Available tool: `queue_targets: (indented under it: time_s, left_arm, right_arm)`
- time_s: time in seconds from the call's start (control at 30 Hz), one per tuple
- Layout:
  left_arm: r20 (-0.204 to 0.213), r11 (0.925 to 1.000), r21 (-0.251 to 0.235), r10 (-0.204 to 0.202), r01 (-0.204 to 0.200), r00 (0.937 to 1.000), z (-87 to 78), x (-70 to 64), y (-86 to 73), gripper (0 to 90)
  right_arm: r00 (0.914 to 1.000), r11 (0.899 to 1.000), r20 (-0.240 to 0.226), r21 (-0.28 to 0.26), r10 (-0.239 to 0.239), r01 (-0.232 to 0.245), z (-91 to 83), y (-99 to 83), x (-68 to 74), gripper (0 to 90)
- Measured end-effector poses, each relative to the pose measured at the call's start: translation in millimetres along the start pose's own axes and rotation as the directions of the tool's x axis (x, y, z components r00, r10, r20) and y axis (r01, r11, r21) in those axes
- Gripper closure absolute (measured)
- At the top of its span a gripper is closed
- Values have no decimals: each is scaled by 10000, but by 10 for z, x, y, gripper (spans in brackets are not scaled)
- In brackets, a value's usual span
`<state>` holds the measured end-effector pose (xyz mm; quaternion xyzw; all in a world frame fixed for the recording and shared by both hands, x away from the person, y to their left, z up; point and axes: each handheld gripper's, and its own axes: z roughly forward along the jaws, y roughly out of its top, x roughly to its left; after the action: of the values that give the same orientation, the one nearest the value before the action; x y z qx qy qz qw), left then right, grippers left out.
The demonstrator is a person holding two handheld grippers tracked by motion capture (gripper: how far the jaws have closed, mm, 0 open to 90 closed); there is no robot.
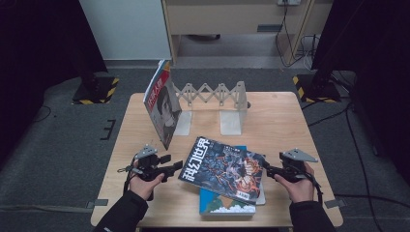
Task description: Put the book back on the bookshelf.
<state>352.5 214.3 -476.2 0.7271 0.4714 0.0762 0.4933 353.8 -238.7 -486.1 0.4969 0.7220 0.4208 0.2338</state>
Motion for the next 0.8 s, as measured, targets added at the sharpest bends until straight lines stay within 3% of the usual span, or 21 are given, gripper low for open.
queue_targets:
  time_s: [0.33,0.6,0.8]
  left_arm:
    - [256,9984,569,-61,46,9997,130,-21,-93,318]
    - [613,9949,961,-353,293,9975,241,-8,-152,318]
    - [705,9915,1275,-358,266,9969,306,-7,-178,318]
  right_arm:
    - [9979,9998,-632,154,-108,118,42,13,152,242]
    - [9950,9993,-979,270,-215,243,98,-3,256,249]
    - [9930,9985,-1133,404,-326,374,137,-19,318,250]
